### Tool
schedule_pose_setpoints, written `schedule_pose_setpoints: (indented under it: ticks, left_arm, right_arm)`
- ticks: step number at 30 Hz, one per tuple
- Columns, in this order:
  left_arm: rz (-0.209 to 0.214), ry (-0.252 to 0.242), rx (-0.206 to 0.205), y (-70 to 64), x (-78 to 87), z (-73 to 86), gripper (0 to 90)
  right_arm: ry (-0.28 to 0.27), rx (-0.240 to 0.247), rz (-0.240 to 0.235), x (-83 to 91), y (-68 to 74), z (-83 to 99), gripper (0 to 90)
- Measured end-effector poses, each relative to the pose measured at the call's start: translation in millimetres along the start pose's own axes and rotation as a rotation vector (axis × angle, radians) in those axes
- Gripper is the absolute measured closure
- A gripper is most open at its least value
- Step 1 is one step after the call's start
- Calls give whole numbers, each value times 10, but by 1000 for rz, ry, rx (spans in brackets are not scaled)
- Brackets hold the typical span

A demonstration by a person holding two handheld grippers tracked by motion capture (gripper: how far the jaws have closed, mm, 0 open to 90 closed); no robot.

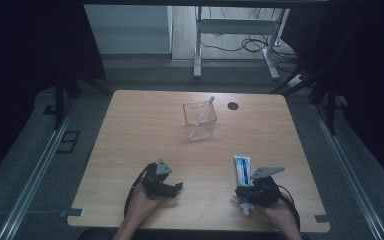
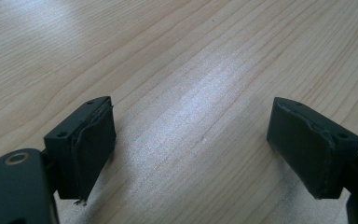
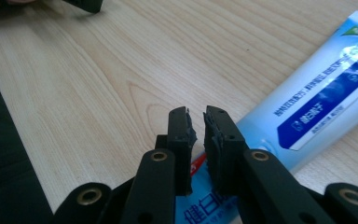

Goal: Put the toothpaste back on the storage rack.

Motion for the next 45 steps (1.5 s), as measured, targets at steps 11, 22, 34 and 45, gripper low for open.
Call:
schedule_pose_setpoints:
  ticks: [11, 22, 34, 45]
  left_arm:
    - [0, 0, 0, 0, 0, 0, 153]
    - [0, 3, -5, 3, 2, 2, 153]
    - [0, 3, -5, 3, 2, 2, 153]
    - [1, 5, -8, 5, 4, 4, 153]
  right_arm:
    - [44, -9, 27, -9, -62, 53, 783]
    - [57, -44, 92, 153, -318, 213, 767]
    - [61, -33, 112, 250, -372, 220, 705]
    - [91, -32, 186, 553, -571, 176, 633]
Point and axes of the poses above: each handheld gripper's, and its own axes: x roughly backward along the jaws, z roughly out of its underside, y roughly to its left, the point moved 10 cm from there along -x, roughly forward along the jaws
